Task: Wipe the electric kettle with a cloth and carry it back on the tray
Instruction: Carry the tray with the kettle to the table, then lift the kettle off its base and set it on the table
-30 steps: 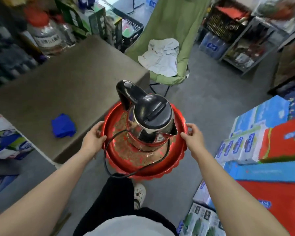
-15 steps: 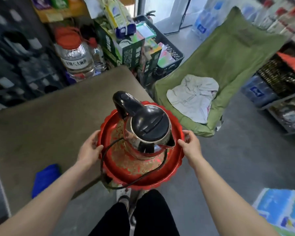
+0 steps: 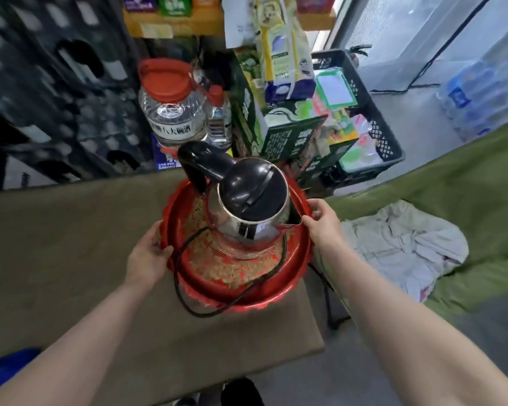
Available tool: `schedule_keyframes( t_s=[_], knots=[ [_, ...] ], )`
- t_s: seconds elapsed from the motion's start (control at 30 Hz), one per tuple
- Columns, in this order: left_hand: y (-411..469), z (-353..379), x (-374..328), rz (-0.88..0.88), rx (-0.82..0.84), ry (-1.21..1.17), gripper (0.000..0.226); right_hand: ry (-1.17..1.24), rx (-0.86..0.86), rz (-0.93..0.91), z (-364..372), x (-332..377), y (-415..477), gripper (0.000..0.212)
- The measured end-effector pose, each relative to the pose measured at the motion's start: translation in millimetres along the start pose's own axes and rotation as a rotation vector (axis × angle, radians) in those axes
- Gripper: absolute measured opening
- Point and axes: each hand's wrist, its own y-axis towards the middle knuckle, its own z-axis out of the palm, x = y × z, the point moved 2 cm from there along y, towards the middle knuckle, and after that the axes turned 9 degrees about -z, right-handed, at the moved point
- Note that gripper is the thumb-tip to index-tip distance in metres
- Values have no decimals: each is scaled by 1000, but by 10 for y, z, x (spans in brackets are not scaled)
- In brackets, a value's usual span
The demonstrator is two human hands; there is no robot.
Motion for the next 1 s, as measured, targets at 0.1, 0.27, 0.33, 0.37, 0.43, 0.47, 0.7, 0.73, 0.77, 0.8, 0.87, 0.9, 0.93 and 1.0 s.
schedule_keyframes(
  t_s=[0.1,0.27,0.33,0.37,0.43,0.47,0.7,0.73,0.77,0.8,0.87,0.9,0.93,1.0],
  knots=[
    [184,107,-81,-29,-53,-34,68,-24,21,-34,81,48,352,29],
    [433,181,-75,-105,-104,-45,69,-36,39,-19,213,62,661,27],
    [503,195,-52,-126,-115,-21,69,-29,47,3,257,46,694,28],
    [535,203,-31,-132,-113,-7,68,-23,50,10,275,37,702,28],
    [595,207,16,-138,-111,7,68,-11,49,17,292,30,715,28],
    [611,206,29,-148,-106,8,68,-6,54,22,288,37,715,28],
    [371,143,-452,39,-195,387,66,-118,91,-105,45,376,485,52],
    [299,123,-647,124,-222,351,69,-64,84,-155,-11,490,387,54],
    [229,104,-857,222,-233,296,71,0,93,-207,-62,606,268,54],
    [173,88,-1062,316,-220,256,74,57,124,-253,-107,709,139,56],
    [100,75,-1443,440,-147,272,81,123,223,-312,-175,869,-132,62],
    [80,82,-1601,468,-102,318,82,151,268,-326,-198,926,-256,65],
    [69,87,-1730,485,-57,363,80,200,301,-330,-208,972,-368,67],
    [49,70,-1913,509,-9,417,70,345,316,-301,-196,1048,-538,68]
  ],
)
